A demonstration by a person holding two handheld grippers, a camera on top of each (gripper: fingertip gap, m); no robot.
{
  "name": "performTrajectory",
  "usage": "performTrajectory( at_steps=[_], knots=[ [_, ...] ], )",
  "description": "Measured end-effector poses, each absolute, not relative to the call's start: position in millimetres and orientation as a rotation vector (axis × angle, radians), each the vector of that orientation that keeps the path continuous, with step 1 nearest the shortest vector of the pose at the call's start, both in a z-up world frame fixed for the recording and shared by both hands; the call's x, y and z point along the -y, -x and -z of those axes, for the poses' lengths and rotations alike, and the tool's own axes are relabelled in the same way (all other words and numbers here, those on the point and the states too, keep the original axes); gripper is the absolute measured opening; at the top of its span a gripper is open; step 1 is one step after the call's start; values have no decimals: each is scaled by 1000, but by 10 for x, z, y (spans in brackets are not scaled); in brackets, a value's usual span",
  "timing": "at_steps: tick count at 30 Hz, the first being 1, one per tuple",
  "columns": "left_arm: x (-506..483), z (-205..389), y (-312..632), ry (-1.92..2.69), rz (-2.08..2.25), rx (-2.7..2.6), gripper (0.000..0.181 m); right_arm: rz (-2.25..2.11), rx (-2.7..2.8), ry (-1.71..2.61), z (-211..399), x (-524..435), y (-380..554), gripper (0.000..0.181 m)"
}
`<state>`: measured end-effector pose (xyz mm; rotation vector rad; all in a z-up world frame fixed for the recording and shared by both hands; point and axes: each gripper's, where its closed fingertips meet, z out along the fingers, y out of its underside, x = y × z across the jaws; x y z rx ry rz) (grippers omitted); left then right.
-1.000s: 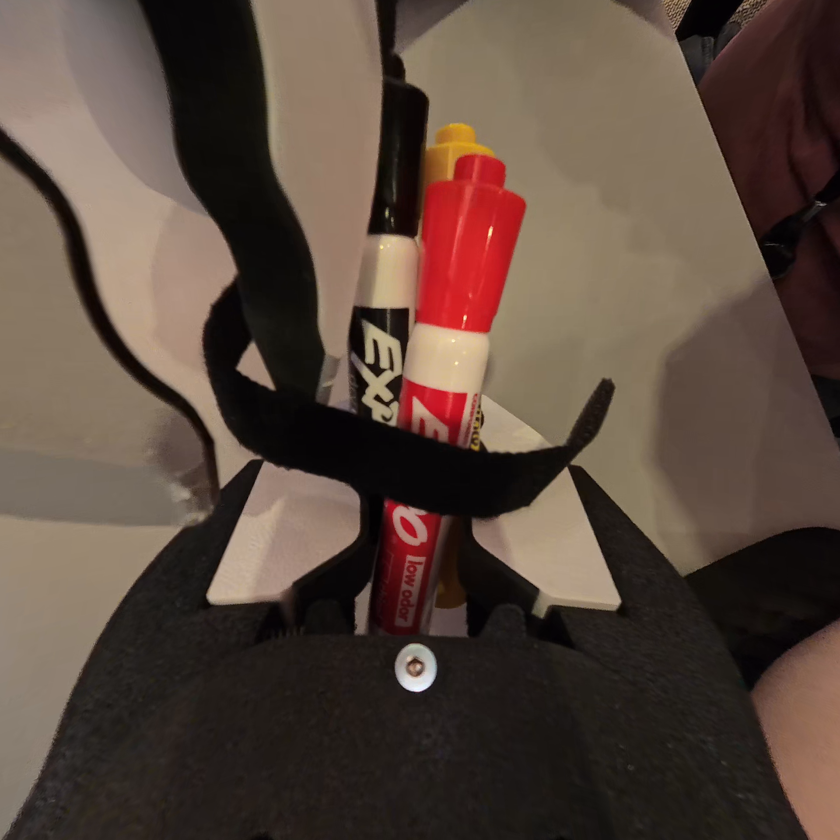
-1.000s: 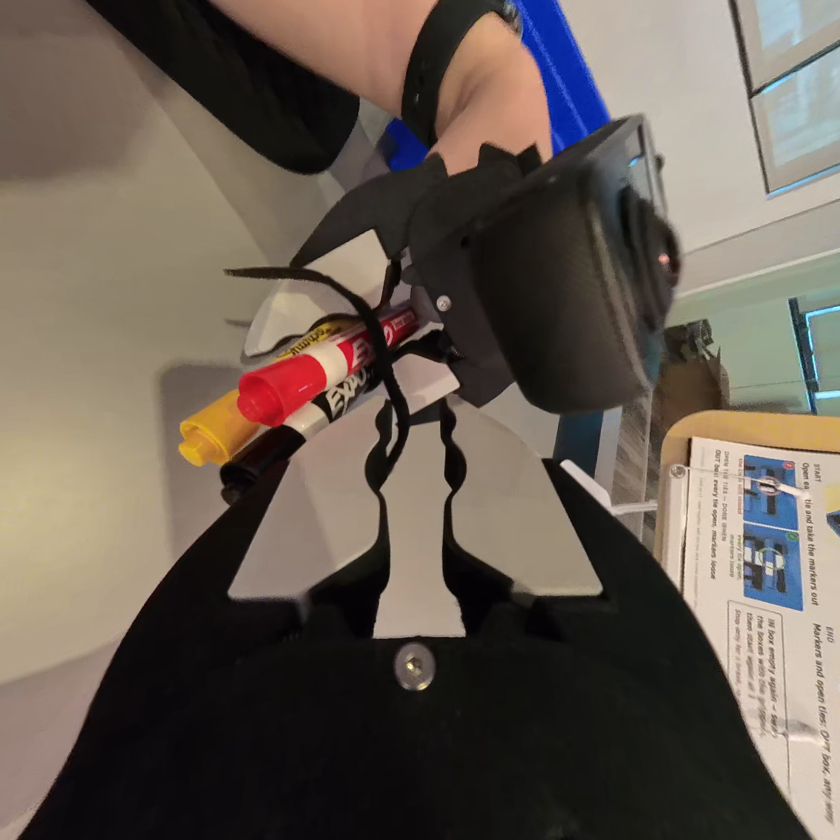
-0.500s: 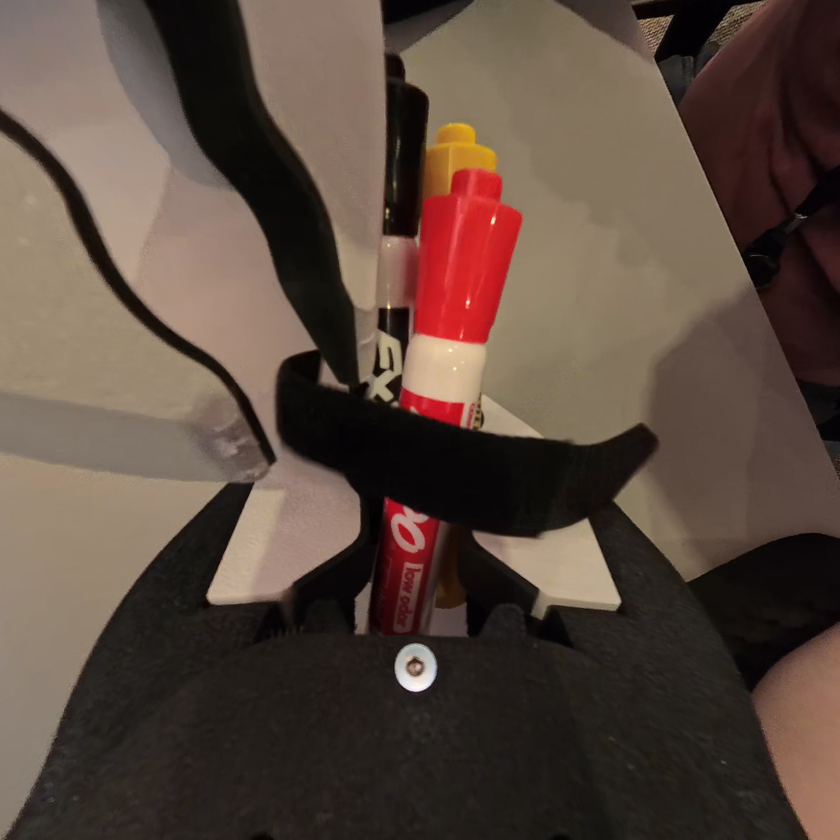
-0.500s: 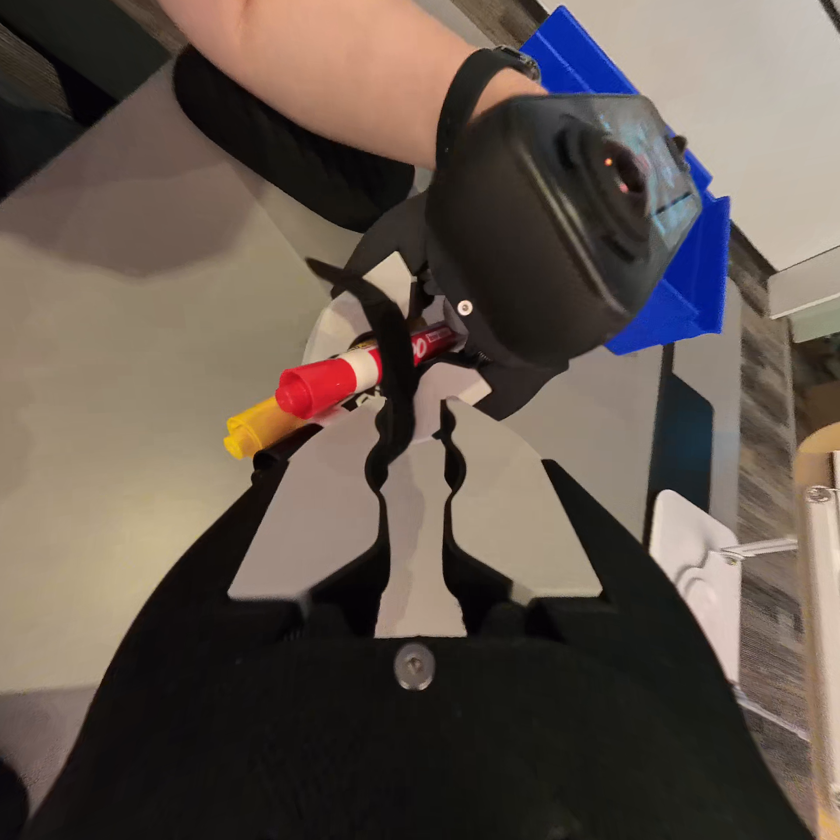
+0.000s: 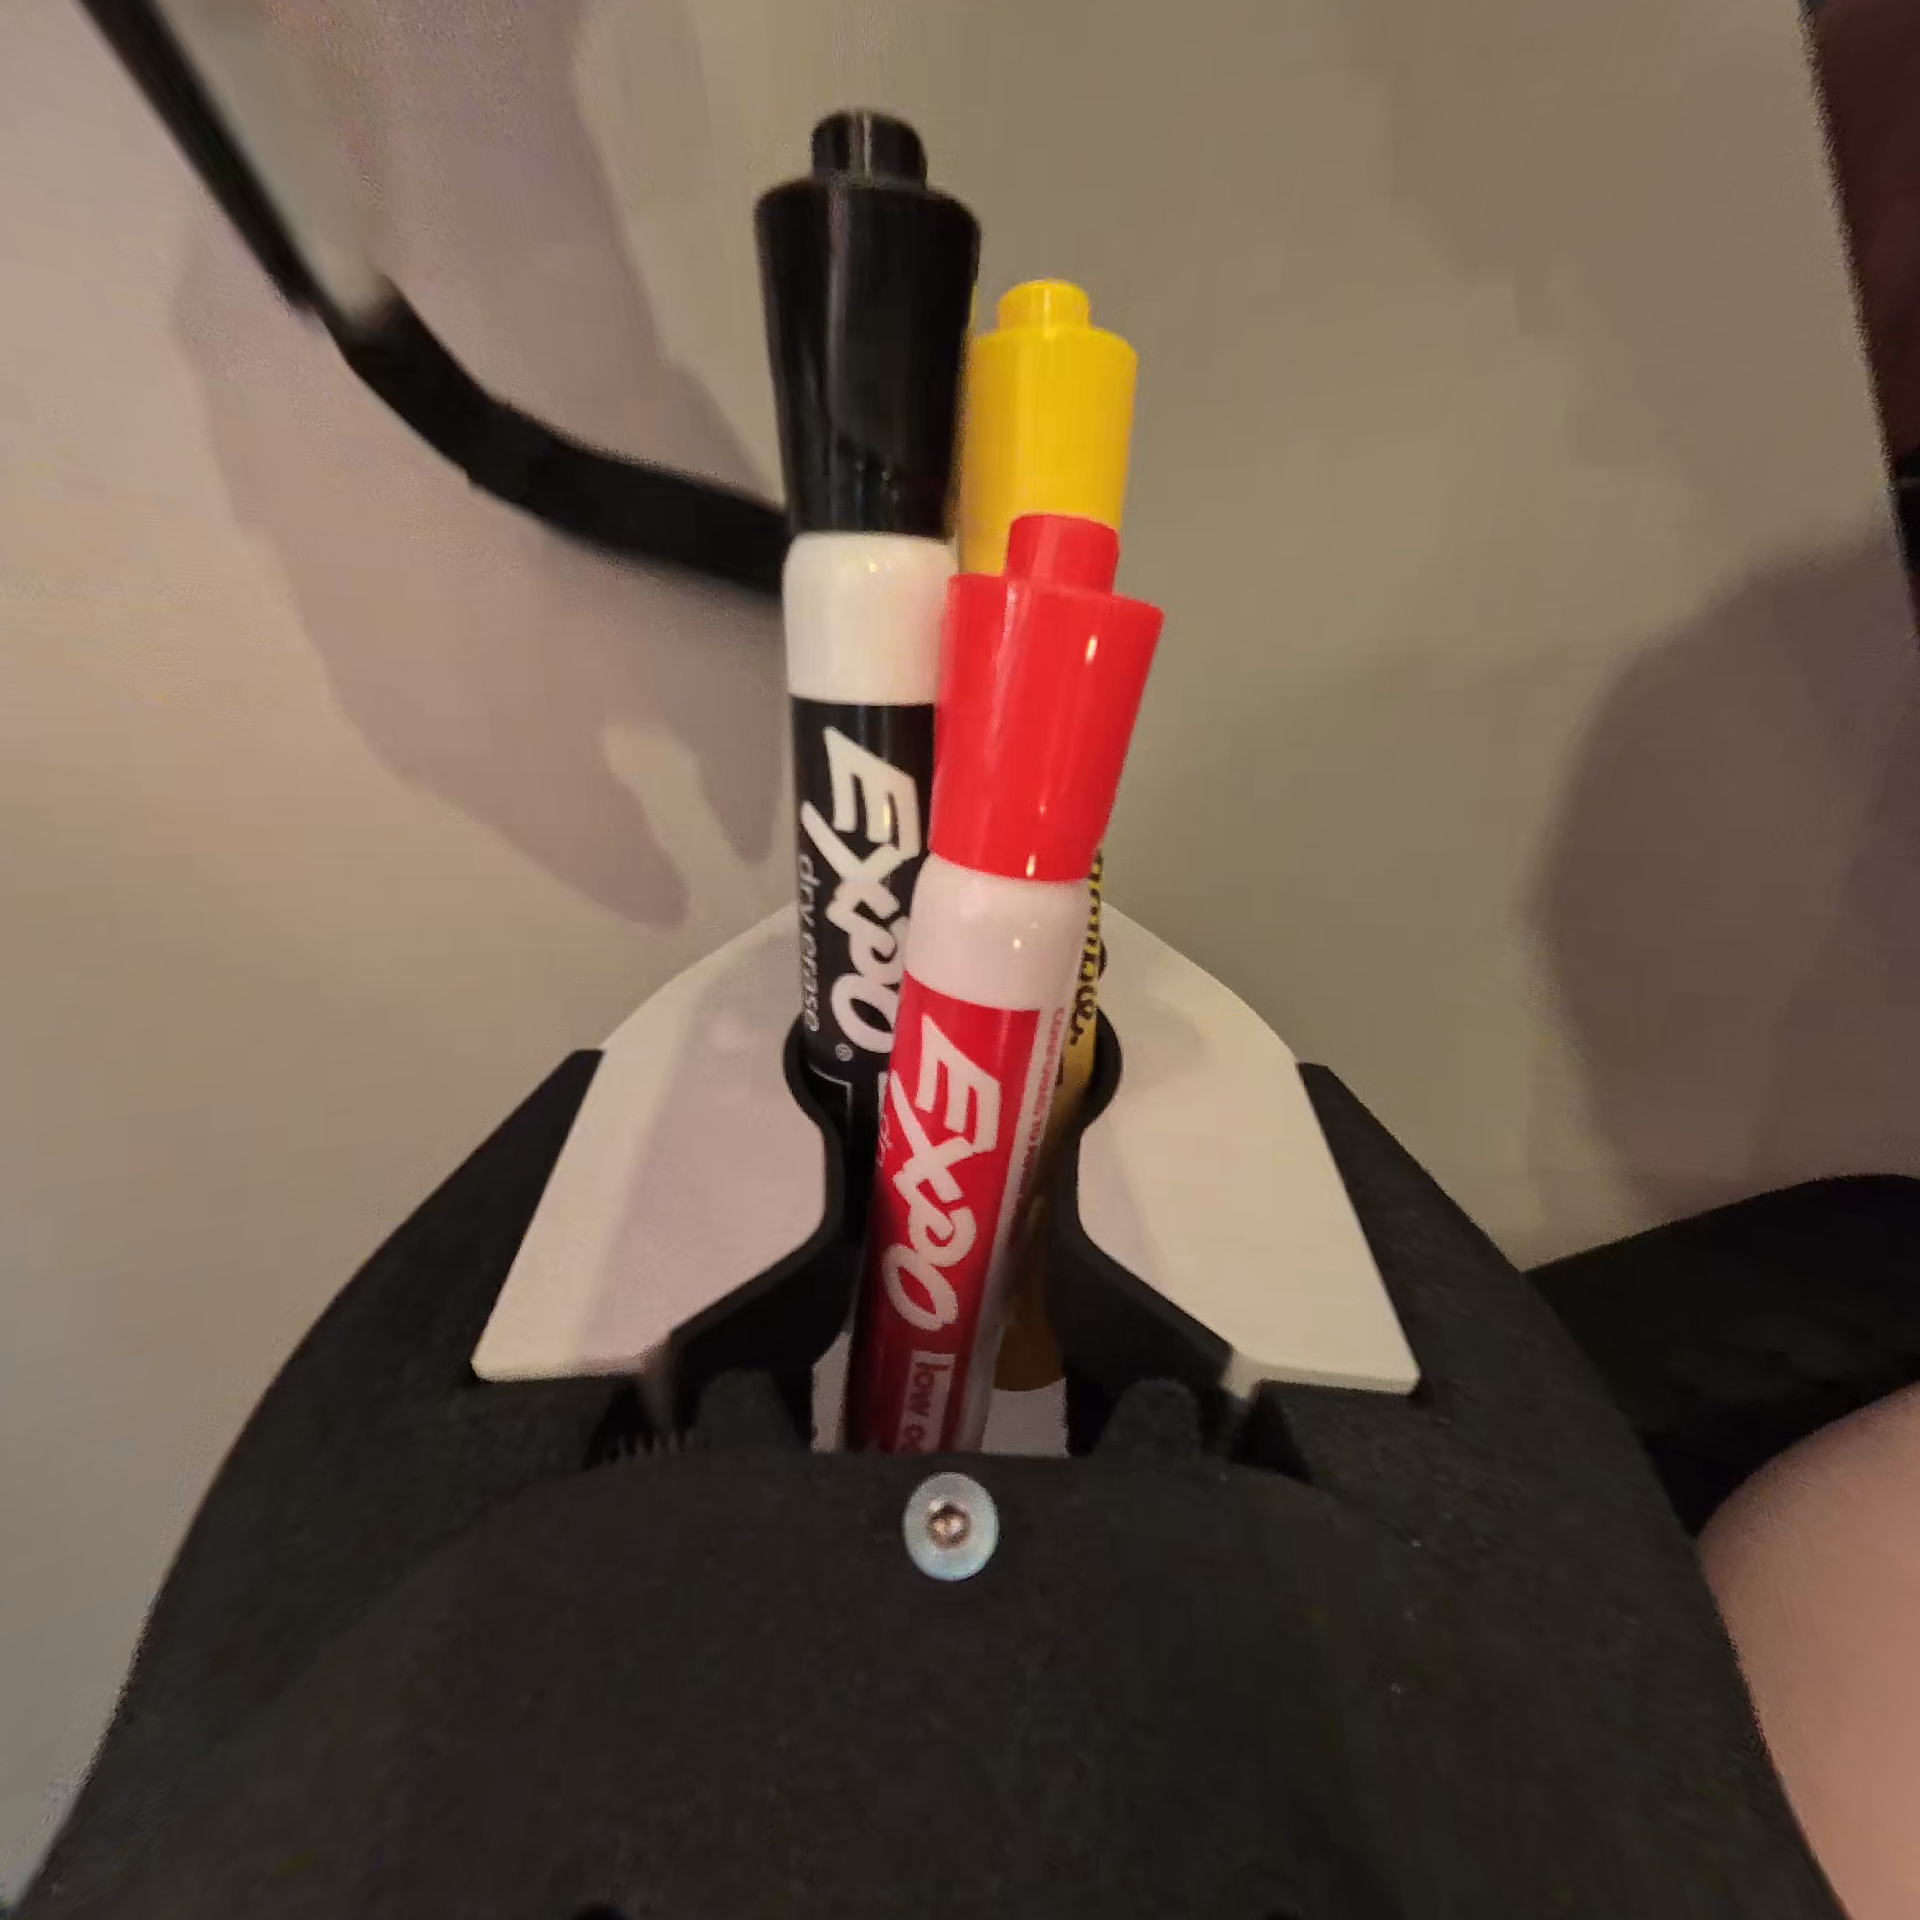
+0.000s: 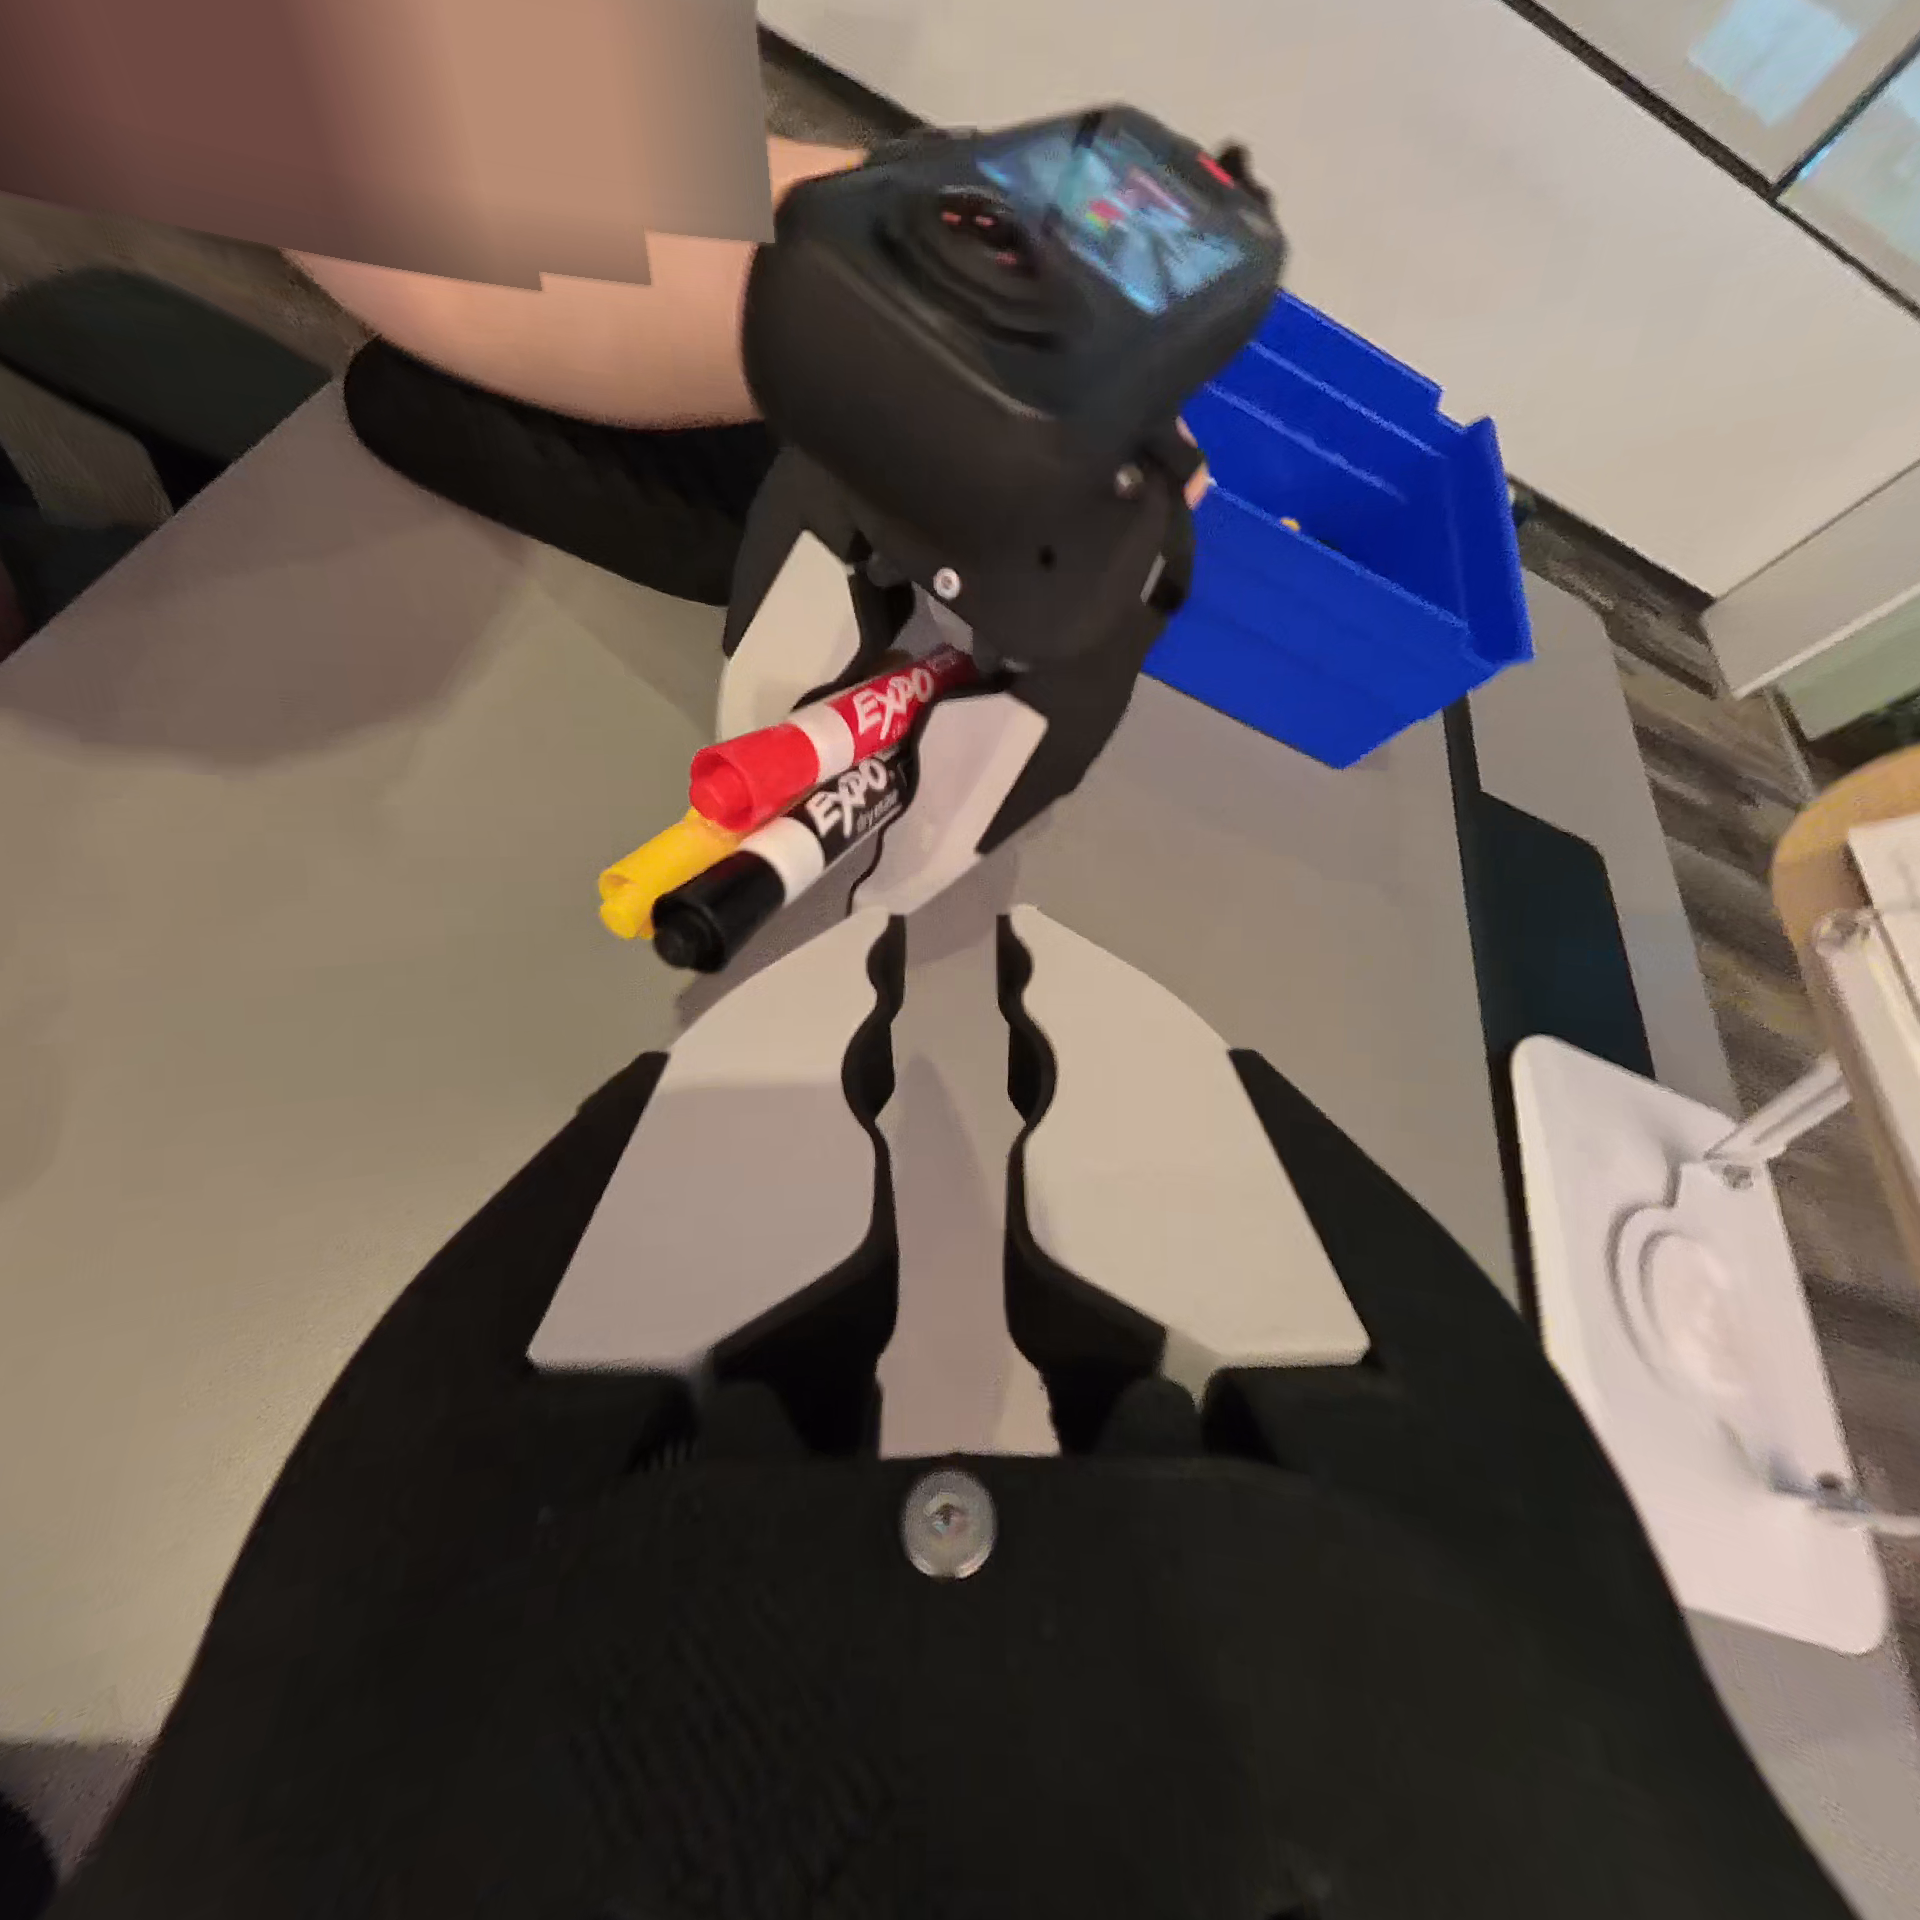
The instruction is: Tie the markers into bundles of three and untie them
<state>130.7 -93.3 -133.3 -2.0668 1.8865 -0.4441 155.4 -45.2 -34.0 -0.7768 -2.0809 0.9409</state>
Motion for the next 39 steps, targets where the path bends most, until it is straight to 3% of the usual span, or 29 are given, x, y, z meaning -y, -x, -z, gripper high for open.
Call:
performTrajectory(
  at_steps=[6, 13, 21, 34, 37, 39],
  knots=[
    [710, 1551, -786, 2324, 103, -1800, 42, -995, 2098, 870, 556, 315, -1538, 16],
    [536, 1558, -751, 2379, 69, -1648, 42, -1013, 2157, 916, 816, 365, -1442, 17],
    [385, 1673, -677, 2487, 23, -1519, 42, -924, 2011, 873, 784, 383, -1133, 30],
    [380, 1603, -682, 2508, 74, -1453, 42, -797, 1970, 867, 904, 267, -1029, 20],
    [368, 1595, -704, 2491, 79, -1458, 42, -804, 1919, 851, 784, 251, -1035, 46],
    [363, 1602, -718, 2482, 91, -1460, 42, -798, 1909, 847, 633, 232, -1144, 43]
  ],
)
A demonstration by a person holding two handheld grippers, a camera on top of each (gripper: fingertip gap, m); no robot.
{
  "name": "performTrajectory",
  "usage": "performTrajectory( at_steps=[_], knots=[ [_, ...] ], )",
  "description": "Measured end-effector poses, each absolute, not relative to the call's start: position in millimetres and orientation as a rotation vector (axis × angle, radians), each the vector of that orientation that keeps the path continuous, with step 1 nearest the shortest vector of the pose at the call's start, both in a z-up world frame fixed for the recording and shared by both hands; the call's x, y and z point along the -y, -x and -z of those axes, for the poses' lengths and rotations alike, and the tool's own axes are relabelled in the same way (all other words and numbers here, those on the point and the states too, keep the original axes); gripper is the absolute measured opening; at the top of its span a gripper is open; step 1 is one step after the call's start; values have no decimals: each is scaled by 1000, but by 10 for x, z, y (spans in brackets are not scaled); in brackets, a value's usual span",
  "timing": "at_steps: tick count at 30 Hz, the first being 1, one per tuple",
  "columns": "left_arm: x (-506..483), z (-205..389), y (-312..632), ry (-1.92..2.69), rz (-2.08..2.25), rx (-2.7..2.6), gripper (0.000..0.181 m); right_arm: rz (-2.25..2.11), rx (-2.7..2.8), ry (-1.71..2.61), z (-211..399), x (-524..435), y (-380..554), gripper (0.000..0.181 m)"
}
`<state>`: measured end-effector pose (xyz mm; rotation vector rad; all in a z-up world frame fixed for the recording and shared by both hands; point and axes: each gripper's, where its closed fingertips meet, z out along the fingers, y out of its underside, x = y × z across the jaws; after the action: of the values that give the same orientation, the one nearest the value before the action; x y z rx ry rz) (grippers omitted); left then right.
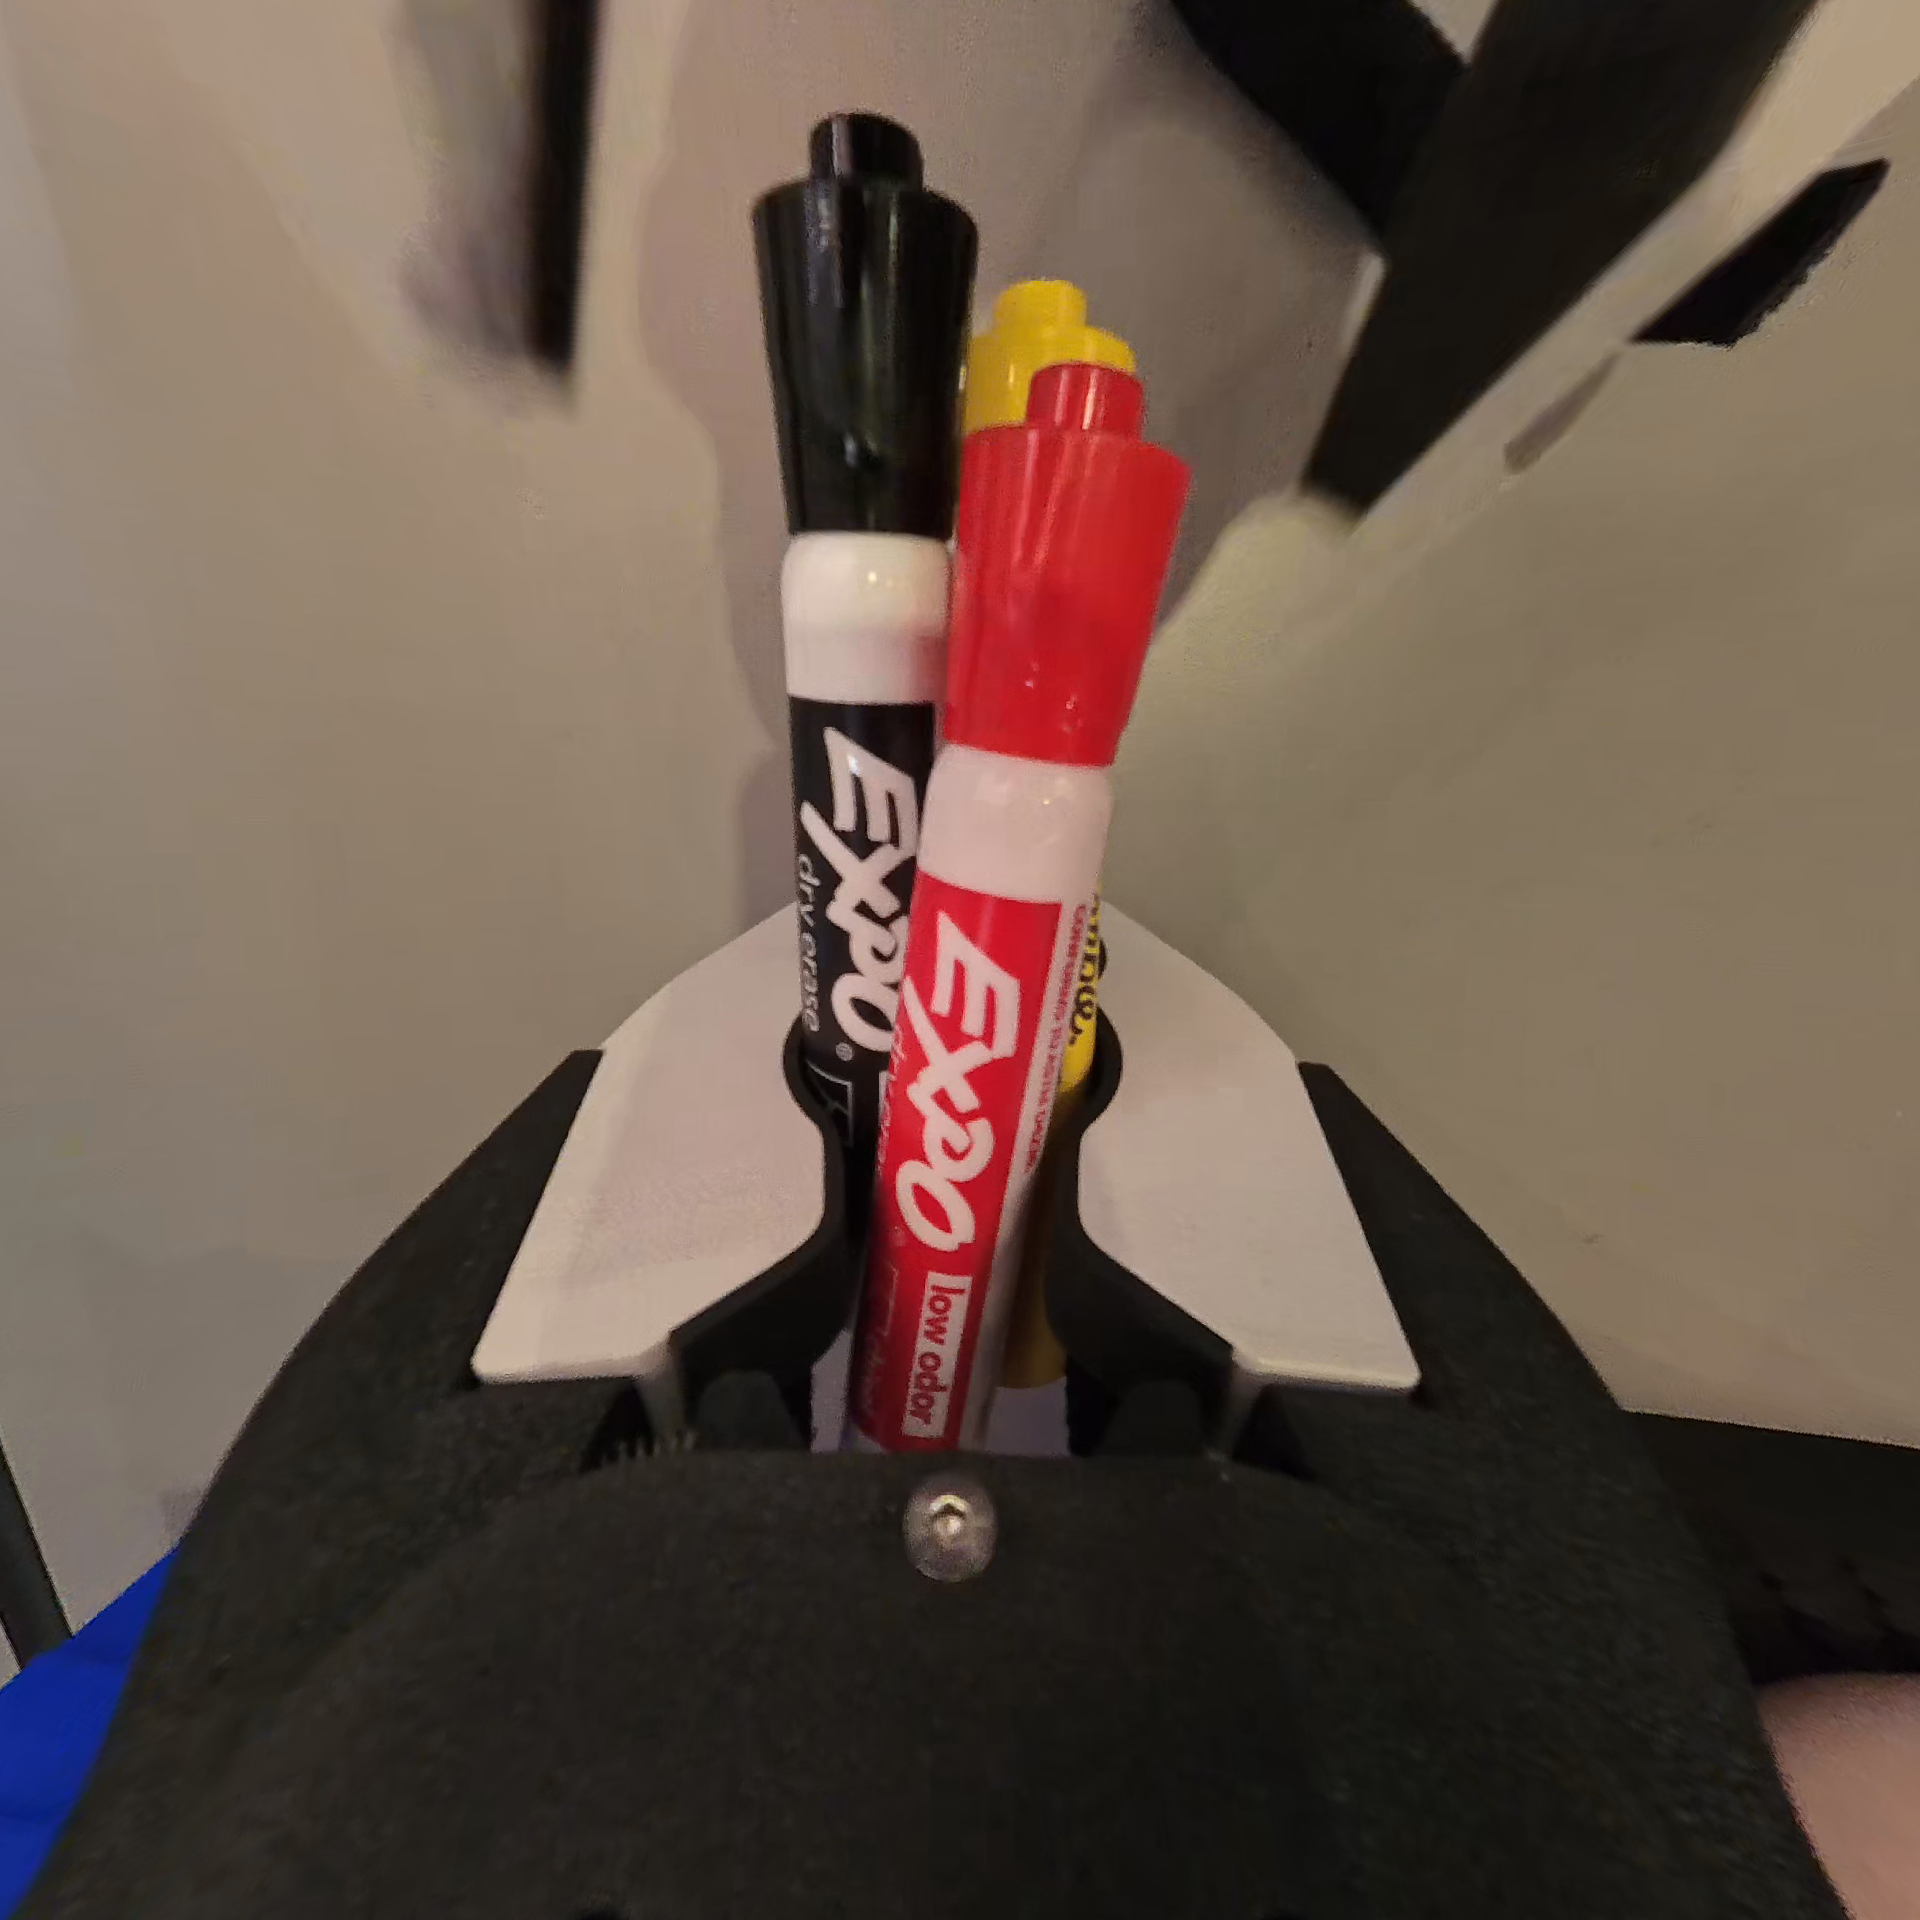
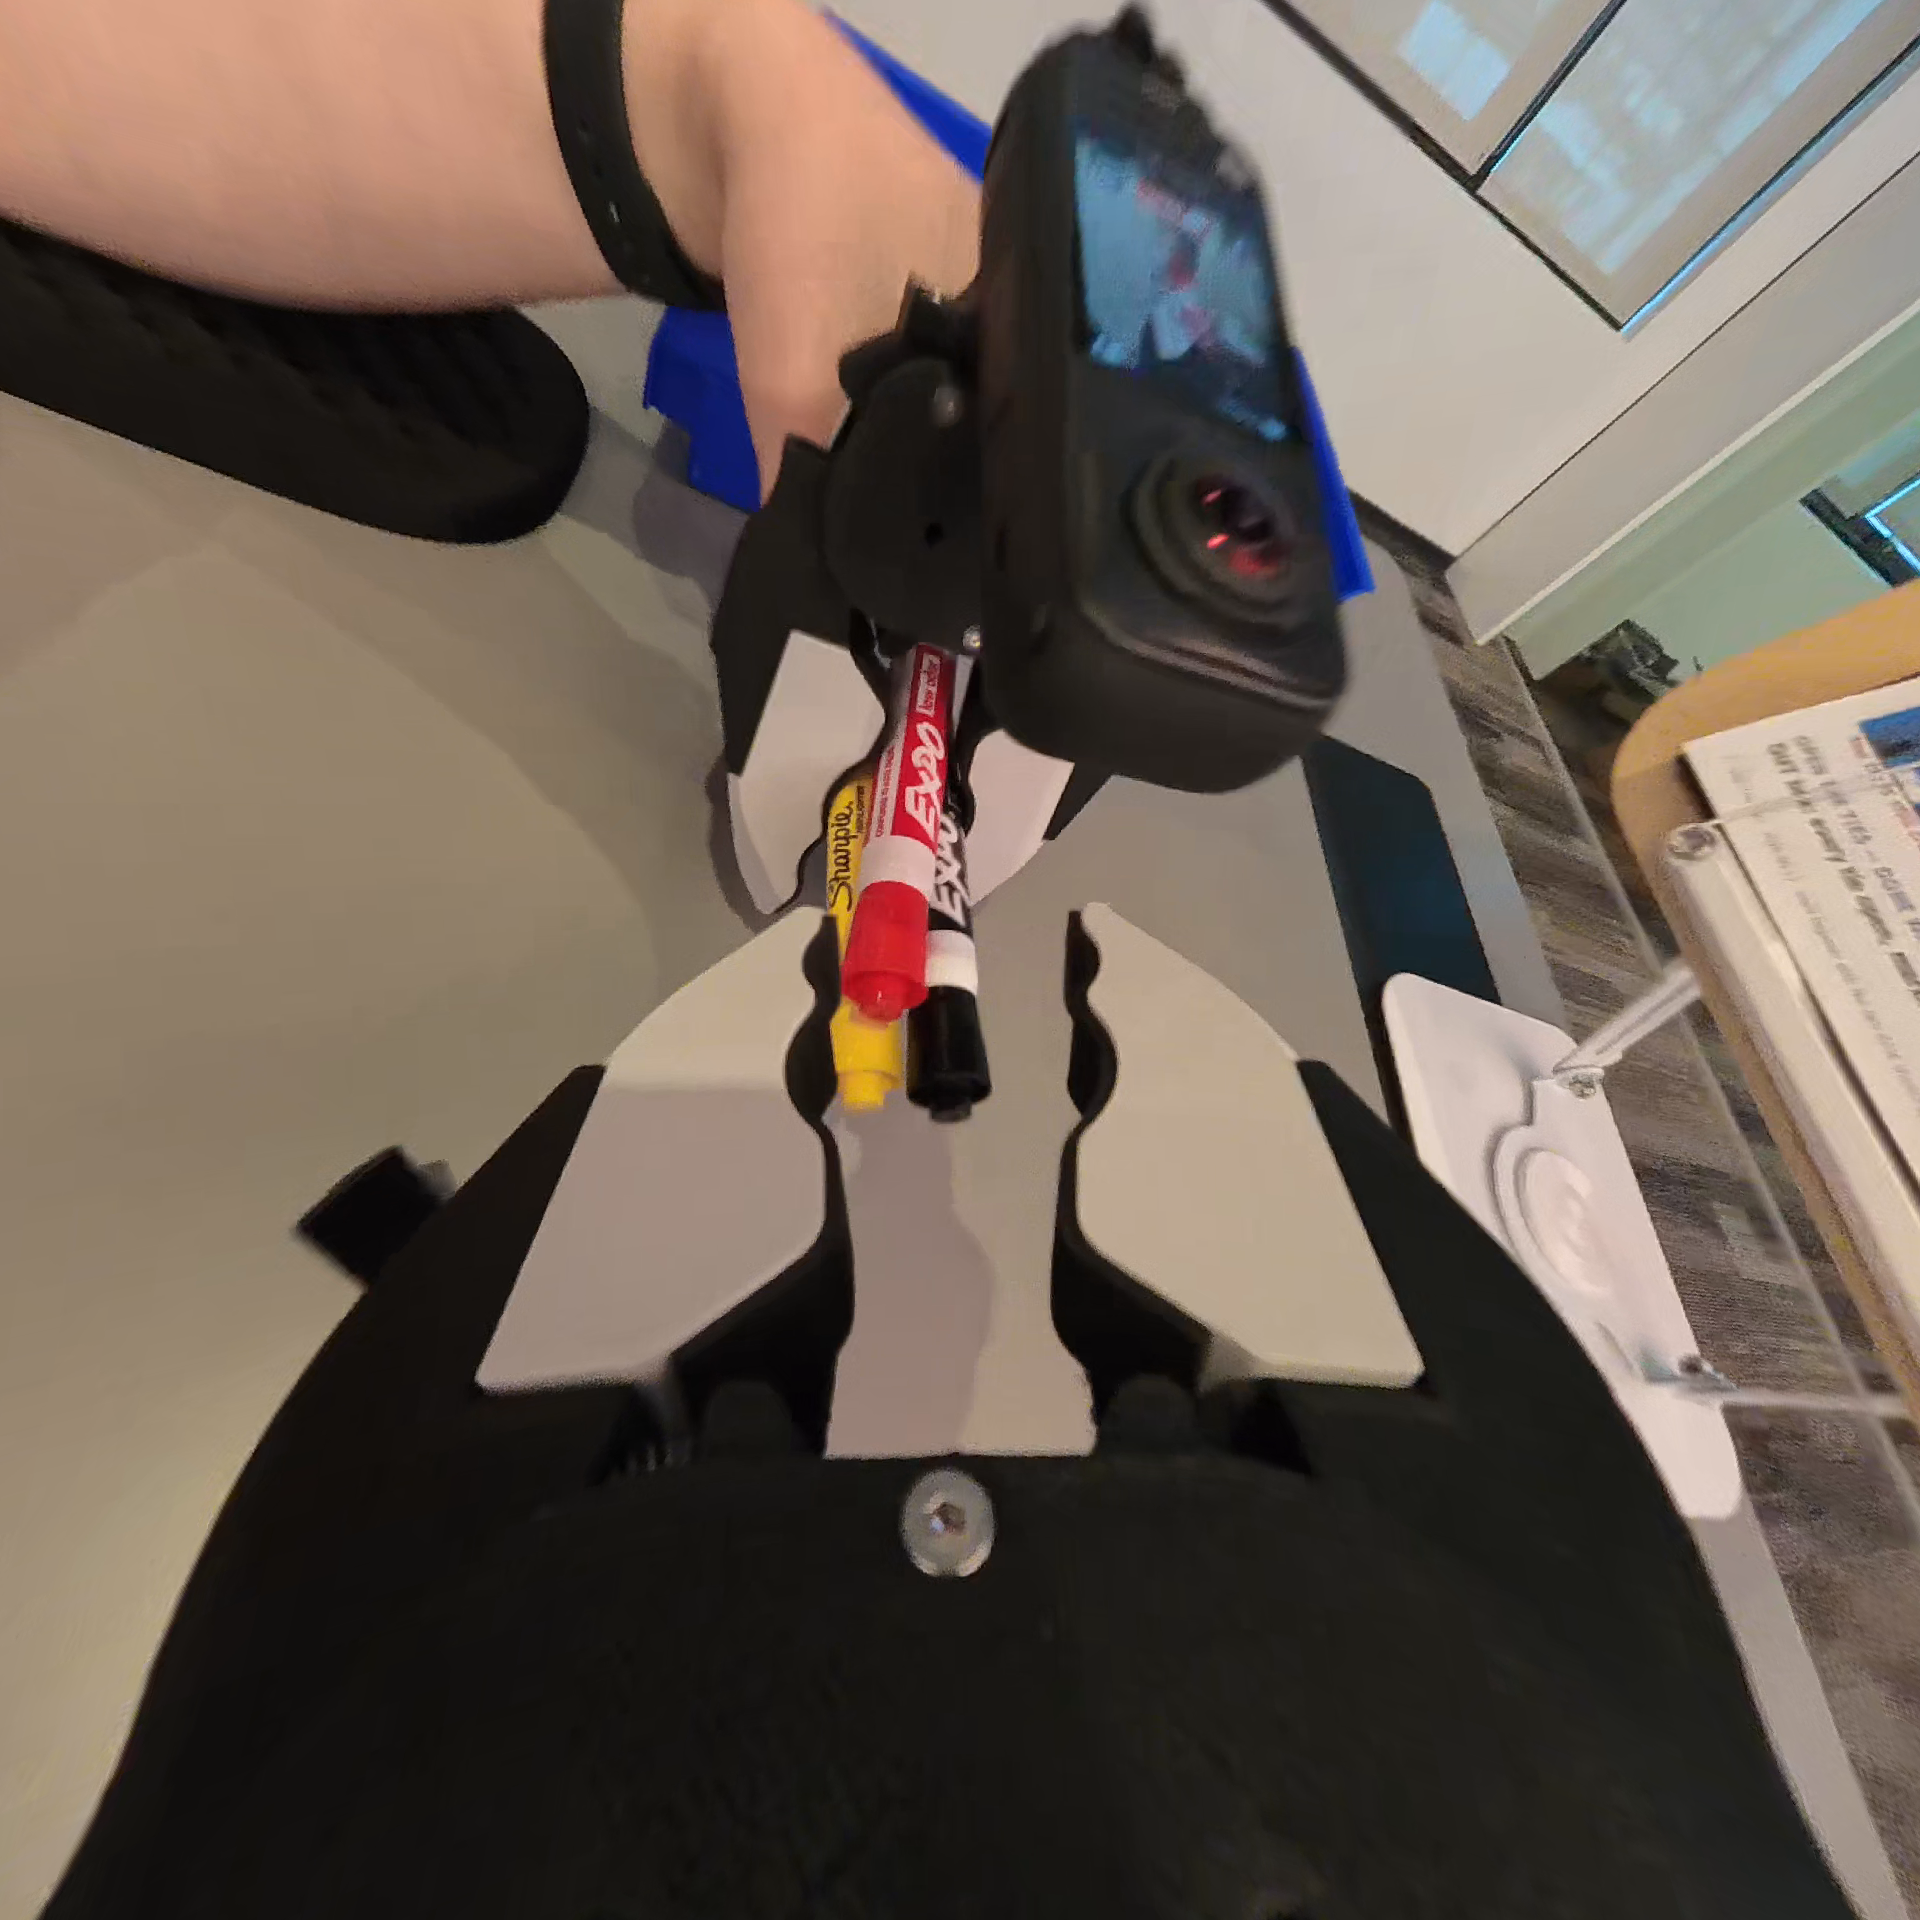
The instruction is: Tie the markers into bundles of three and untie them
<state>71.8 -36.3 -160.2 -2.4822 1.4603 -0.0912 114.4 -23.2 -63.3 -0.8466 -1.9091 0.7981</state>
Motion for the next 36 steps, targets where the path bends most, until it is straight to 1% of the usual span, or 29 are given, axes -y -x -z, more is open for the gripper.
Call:
performTrajectory(
  at_steps=[3, 5, 8, 10, 12, 14, 18, 20, 23, 25, 28, 33, 34, 36],
  knots=[
    [330, 1602, -699, 2472, 75, -1451, 42, -834, 1826, 930, 438, 114, -1383, 52],
    [281, 1584, -700, 2466, 79, -1411, 42, -837, 1699, 1034, 441, 21, -1524, 59],
    [232, 1569, -667, 2478, 66, -1362, 42, -835, 1458, 1282, 659, 2, -1805, 93],
    [210, 1549, -637, 2478, 38, -1344, 42, -900, 1347, 1444, 874, 191, -1964, 110],
    [211, 1517, -673, 2466, 62, -1337, 42, -901, 1283, 1558, 1063, 356, -2048, 134],
    [228, 1496, -717, 2446, 76, -1354, 42, -778, 1321, 1626, 1268, 410, -2109, 138],
    [247, 1468, -763, 2430, 91, -1367, 42, -712, 1421, 1831, 1676, 437, -2104, 139],
    [255, 1452, -770, 2423, 87, -1376, 42, -720, 1401, 1908, 1735, 364, -2054, 139],
    [269, 1408, -800, 2404, 102, -1384, 42, -623, 1426, 1969, 1846, 225, -2028, 138],
    [283, 1389, -801, 2399, 105, -1391, 42, -615, 1447, 1965, 1861, 209, -1986, 134],
    [283, 1348, -815, 2385, 117, -1384, 42, -652, 1444, 1946, 1825, 196, -1931, 119],
    [302, 1330, -824, 2379, 124, -1394, 42, -792, 1361, 1847, 1614, 161, -1871, 70],
    [302, 1326, -828, 2378, 123, -1395, 42, -809, 1352, 1831, 1585, 153, -1865, 64],
    [310, 1321, -834, 2376, 125, -1399, 42, -826, 1358, 1832, 1585, 149, -1860, 60]
  ],
)
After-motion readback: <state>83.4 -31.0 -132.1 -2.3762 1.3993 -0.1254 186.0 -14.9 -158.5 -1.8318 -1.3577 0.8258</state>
